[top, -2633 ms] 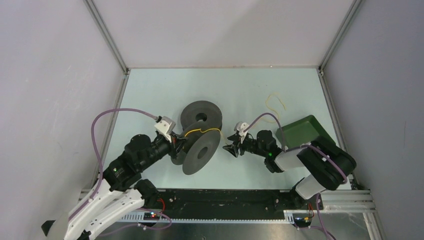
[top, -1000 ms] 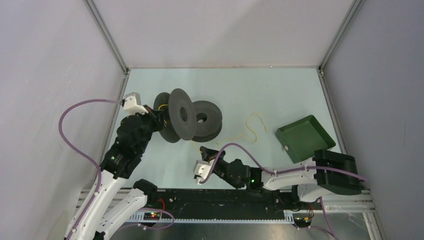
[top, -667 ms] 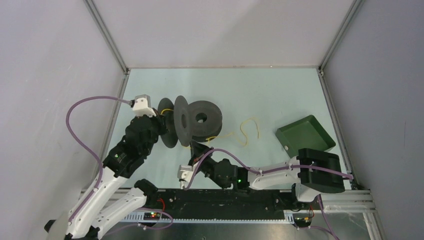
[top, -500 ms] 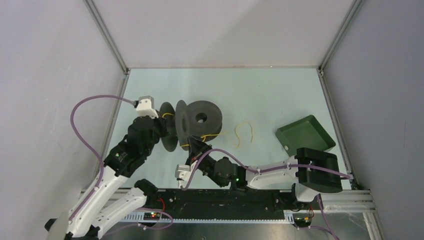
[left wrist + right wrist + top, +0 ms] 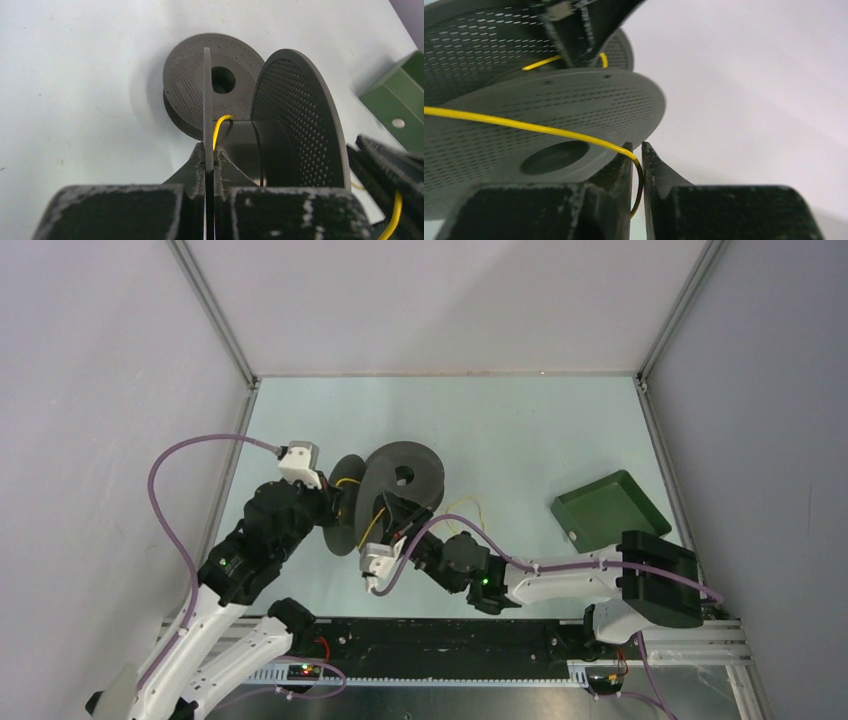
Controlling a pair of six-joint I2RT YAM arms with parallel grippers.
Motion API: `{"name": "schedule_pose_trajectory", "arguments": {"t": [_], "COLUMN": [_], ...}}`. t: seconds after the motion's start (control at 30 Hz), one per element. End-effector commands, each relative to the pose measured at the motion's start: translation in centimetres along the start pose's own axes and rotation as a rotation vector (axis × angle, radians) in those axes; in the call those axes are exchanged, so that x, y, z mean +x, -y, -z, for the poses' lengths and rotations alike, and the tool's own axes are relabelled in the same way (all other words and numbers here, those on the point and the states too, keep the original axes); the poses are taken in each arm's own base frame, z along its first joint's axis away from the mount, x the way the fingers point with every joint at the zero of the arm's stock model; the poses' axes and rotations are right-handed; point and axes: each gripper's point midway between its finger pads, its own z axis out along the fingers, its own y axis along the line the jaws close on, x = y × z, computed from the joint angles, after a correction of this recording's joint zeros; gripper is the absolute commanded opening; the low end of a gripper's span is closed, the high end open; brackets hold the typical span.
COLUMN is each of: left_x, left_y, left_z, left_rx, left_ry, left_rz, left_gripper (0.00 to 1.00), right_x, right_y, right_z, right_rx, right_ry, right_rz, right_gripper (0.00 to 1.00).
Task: Wrap the cables
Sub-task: Wrap the cable around the cable reel.
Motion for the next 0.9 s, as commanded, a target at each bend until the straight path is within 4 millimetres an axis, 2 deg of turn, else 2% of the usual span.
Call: {"name": "schedule_pose_trajectory", "arguments": {"t": [0.0,0.2,0.3,0.4,0.5,0.6,0.87], "left_x": [-0.3,0.8,1.1,1.4,1.6,1.3,-0.3], "left_y": [1.8,2.3,3.0,3.7,5.1,6.1,6.6], "left_z": [0.7,0.9,1.2,1.7,2.6,3.5,5.3], "left_rx": [0.112,0.166,0.218,0.278,0.381,0.445,0.473], "left_ry": [-0.013,-0.058,-0.068,-0.069,-0.070,-0.055,-0.012], "left_rz": [-0.041,-0.123,-0.160,-0.206,-0.231,-0.232,-0.183], "left_gripper": [0.00,0.00,0.00,0.00,0.00,0.00,0.00], "right_x": [-0.9,-0.6,-0.3,0.7,2.7,4.5,7.3], "right_y": [4.9,6.4,7.7,8.0,8.4,7.9,3.8], "right_z": [-0.1,0.4,0.4,0.4,0.5,0.6,2.4], "right_rx": [0.115,0.125,0.125,0.104,0.099,0.075,-0.091], "right_ry": [0.023,0.019,0.017,-0.002,-0.050,-0.099,-0.114], "right_rz": [-0.131,-0.203,-0.248,-0.303,-0.347,-0.378,-0.657], "right_gripper": [0.15,0.16,0.15,0.14,0.14,0.13,0.14]}}
